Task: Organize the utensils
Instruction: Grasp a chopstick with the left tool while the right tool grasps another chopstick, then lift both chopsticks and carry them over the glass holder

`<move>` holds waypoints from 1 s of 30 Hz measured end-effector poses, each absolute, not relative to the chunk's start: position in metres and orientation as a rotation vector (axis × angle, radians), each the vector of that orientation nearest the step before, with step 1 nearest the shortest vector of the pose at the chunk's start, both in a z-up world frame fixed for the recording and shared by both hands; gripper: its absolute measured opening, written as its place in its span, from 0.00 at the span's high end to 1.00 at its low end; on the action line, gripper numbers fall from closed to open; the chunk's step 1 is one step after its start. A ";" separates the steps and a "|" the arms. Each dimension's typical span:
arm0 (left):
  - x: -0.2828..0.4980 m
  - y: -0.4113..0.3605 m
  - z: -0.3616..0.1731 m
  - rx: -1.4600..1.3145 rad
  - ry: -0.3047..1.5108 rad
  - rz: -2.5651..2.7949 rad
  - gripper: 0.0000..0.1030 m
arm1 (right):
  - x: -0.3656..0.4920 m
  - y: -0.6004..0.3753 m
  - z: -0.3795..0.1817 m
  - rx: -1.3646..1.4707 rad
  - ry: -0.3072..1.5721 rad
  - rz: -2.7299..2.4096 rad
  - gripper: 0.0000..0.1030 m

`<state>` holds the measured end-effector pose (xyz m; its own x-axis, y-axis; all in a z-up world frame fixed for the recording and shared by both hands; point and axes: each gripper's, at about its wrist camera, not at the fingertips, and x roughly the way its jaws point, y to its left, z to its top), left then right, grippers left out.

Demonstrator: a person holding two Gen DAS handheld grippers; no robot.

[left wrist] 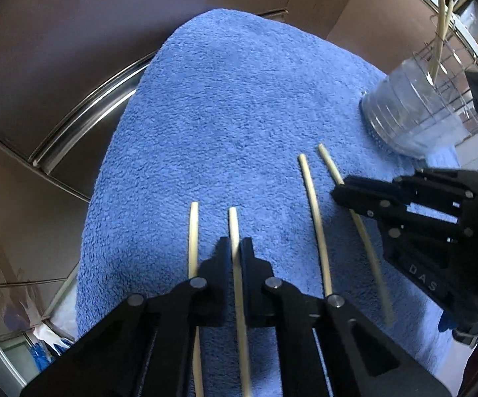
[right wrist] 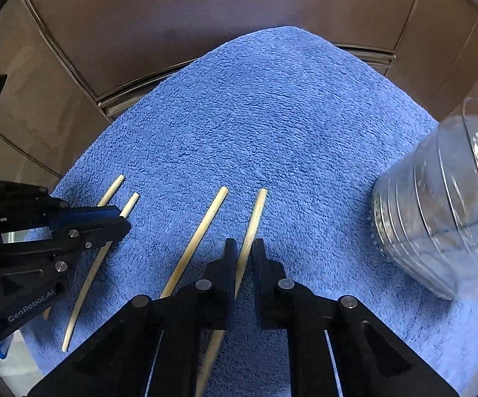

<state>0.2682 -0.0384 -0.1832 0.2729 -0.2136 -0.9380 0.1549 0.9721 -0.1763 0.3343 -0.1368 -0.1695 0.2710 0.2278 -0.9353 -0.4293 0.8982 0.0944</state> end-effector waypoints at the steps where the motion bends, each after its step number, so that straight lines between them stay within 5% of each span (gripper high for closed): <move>1: 0.266 -0.037 -0.181 -0.055 1.254 -0.242 0.95 | 0.333 -0.140 -0.168 -0.175 1.218 0.448 0.94; 20: 0.179 -0.053 -0.057 -0.106 0.850 -0.327 0.95 | 0.200 -0.235 -0.070 0.029 0.738 0.489 0.95; 30: 0.219 -0.107 0.043 -0.219 0.508 -0.437 0.95 | 0.219 -0.291 0.021 0.096 0.312 0.371 0.95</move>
